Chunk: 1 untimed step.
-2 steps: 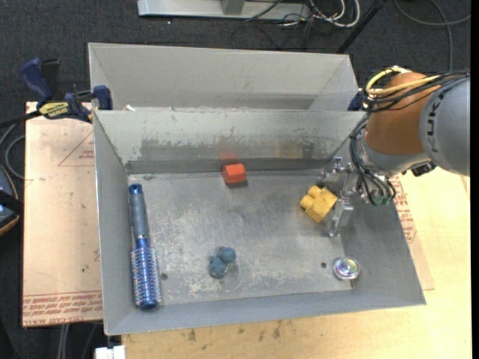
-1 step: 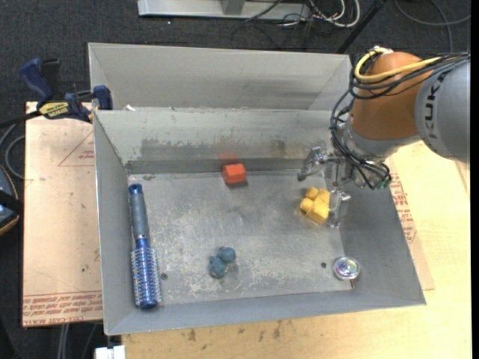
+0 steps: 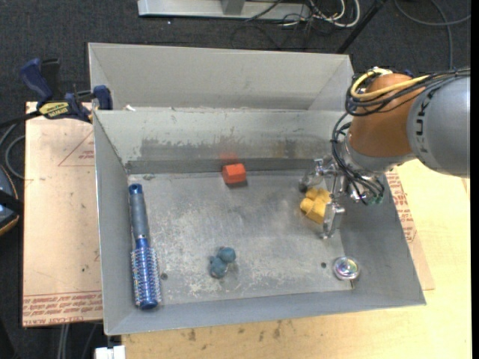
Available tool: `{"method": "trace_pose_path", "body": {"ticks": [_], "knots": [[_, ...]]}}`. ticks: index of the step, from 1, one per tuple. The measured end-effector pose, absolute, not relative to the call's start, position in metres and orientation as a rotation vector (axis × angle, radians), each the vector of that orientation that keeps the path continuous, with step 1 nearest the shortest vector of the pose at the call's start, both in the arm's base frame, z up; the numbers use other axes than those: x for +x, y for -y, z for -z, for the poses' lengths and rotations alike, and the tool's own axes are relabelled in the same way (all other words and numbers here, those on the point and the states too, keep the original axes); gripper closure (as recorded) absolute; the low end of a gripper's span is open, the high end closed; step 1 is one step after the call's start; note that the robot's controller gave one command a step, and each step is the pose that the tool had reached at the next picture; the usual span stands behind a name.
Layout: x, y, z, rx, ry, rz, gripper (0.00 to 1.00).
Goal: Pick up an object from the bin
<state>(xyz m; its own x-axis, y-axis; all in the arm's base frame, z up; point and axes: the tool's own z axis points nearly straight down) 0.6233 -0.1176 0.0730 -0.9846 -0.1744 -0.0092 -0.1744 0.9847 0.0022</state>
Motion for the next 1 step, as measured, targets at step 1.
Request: {"method": "trace_pose_path", "body": {"ticks": [1], "knots": [[0.6245, 0.1181, -0.0744, -0.274, -3.116, 0.000, 1.00]]}}
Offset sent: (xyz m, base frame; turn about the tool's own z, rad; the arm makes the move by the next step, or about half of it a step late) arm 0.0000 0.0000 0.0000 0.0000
